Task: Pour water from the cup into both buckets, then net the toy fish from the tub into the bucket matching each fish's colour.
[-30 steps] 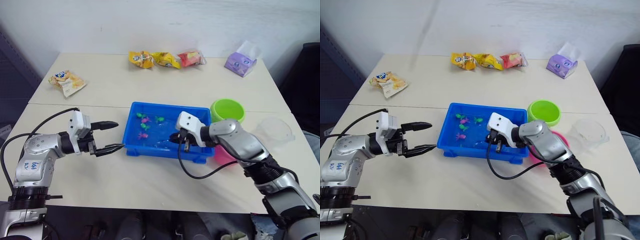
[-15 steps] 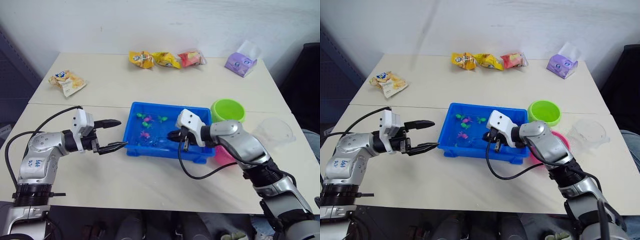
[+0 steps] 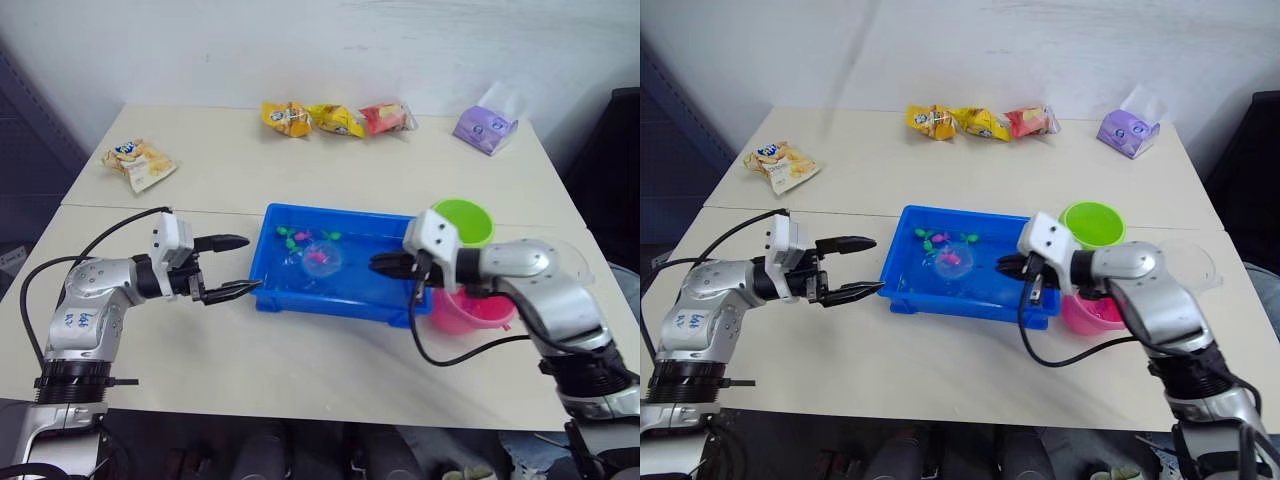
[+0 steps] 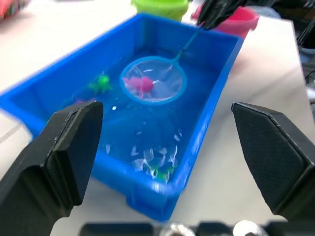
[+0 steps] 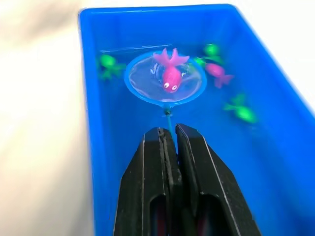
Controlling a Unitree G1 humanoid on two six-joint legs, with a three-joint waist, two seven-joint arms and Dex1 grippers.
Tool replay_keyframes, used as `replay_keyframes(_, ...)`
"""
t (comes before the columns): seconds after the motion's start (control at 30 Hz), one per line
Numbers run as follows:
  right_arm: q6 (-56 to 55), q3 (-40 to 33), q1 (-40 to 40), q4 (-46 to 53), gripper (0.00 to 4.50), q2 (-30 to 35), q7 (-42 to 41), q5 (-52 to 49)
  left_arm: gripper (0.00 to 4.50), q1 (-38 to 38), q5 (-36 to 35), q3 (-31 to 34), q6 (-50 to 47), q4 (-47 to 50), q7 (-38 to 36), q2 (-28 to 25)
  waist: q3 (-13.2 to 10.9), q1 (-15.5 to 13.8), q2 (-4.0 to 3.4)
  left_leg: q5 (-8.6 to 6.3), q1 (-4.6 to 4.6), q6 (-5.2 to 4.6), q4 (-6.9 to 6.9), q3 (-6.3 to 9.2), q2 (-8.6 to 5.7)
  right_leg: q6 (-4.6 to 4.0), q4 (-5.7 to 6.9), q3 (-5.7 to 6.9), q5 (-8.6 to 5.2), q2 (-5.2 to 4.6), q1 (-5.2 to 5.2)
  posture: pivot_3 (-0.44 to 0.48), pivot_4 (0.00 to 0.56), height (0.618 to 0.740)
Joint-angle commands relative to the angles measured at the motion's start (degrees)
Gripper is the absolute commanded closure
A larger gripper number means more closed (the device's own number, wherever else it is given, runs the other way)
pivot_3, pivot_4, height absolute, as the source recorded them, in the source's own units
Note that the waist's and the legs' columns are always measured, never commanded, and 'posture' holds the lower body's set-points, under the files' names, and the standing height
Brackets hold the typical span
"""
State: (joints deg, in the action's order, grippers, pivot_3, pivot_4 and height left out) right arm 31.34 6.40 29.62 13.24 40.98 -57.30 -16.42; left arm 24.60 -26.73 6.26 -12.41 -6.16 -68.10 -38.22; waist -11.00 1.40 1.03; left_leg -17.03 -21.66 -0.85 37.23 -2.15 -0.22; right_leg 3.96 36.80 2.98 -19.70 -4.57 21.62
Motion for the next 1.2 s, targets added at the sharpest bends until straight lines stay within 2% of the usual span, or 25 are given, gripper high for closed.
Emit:
replay_keyframes(0.03, 2.61, -7.81, -2.6, 4.12, 4.5, 1.35, 0.04, -6.09, 0.01, 4.44, -0.71, -2.76, 0.48, 3.21, -0.73, 2.55, 0.0, -0.55, 0.0, 0.0, 0.0, 0.0, 0.0, 0.01, 0.0, 0.0, -0.02, 0.02, 0.0, 0.0, -0.01, 0.0, 0.15, 0.74)
replay_keyframes(0.13, 4.36, -11.92, -6.09, 6.58, 4.5, 2.51, 1.39, -8.26, 0.01, 6.76, 0.45, -4.71, 1.03, 3.1, -0.75, 4.24, 0.0, -0.94, 0.0, -0.01, 0.0, 0.01, -0.02, -0.01, 0.0, 0.01, 0.01, 0.02, 0.01, 0.02, -0.05, 0.0, 0.15, 0.74)
replay_keyframes(0.33, -1.62, -21.9, -19.24, 12.48, 4.5, 5.03, 1.63, -8.52, 0.01, 8.97, -0.54, -7.01, 0.24, 2.71, -1.3, 7.51, 0.0, -1.47, 0.0, 0.0, -0.02, 0.0, -0.02, -0.03, 0.0, 0.02, 0.04, 0.03, 0.01, 0.07, -0.07, 0.0, 0.15, 0.74)
replay_keyframes(0.43, -0.35, -27.34, -25.4, 15.47, 4.5, 4.81, 3.29, -9.93, 0.01, 10.44, -0.45, -7.88, 0.92, 1.56, -1.9, 9.1, 0.0, -1.47, 0.0, 0.0, -0.01, -0.02, 0.06, -0.04, -0.01, 0.07, 0.02, 0.01, 0.04, 0.06, -0.12, 0.0, 0.15, 0.74)
replay_keyframes(0.53, -1.15, -32.92, -31.42, 18.78, 4.5, 3.72, 3.95, -11.52, 0.01, 11.62, 0.37, -8.17, 3.73, 0.14, -2.33, 10.98, 0.0, -1.41, 0.0, 0.0, 0.01, -0.02, 0.07, -0.04, 0.0, 0.08, -0.1, 0.01, 0.04, 0.07, -0.15, 0.0, 0.15, 0.74)
replay_keyframes(0.83, -7.11, -57.82, -50.33, 26.0, 4.5, -3.3, 2.56, -18.44, 0.01, 14.34, -0.02, -9.64, 6.9, -3.86, -5.45, 14.99, 0.0, -1.82, -0.01, 0.03, 0.09, 0.0, 0.04, -0.04, -0.01, 0.09, -0.09, -0.01, 0.05, 0.12, -0.23, 0.0, 0.15, 0.74)
replay_keyframes(0.97, -11.17, -61.86, -55.25, 24.76, 4.5, -4.44, 2.7, -17.09, 0.01, 14.28, 0.17, -10.26, 7.23, -4.55, -6.77, 15.84, 0.01, -1.73, -0.01, 0.02, 0.16, -0.01, 0.01, -0.11, -0.01, 0.13, -0.17, -0.11, 0.07, 0.13, -0.29, 0.0, 0.15, 0.74)
replay_keyframes(1.07, -22.03, -60.63, -58.67, 21.63, 4.5, -4.61, -1.13, -10.7, 0.01, 14.32, 0.39, -10.37, 7.63, -5.25, -6.98, 16.5, 0.01, -1.48, -0.01, 0.02, 0.21, -0.01, 0.0, -0.13, -0.01, 0.14, -0.16, -0.13, 0.07, 0.14, -0.3, 0.0, 0.15, 0.74)
replay_keyframes(1.13, -24.6, -60.18, -57.02, 20.51, 4.5, -6.4, 2.37, -10.07, 0.01, 14.35, 0.51, -10.54, 7.84, -5.48, -7.02, 16.86, 0.01, -1.43, -0.01, 0.02, 0.23, 0.0, -0.03, -0.13, -0.01, 0.14, -0.16, -0.14, 0.07, 0.15, -0.3, 0.0, 0.15, 0.74)
replay_keyframes(1.2, -30.95, -57.89, -56.46, 18.2, 4.5, -6.66, 2.38, -5.85, 0.01, 14.41, 0.65, -10.72, 8.0, -5.61, -7.09, 17.21, 0.01, -1.29, -0.02, 0.03, 0.25, 0.02, -0.03, -0.13, -0.01, 0.14, -0.15, -0.15, 0.07, 0.15, -0.3, 0.0, 0.15, 0.74)
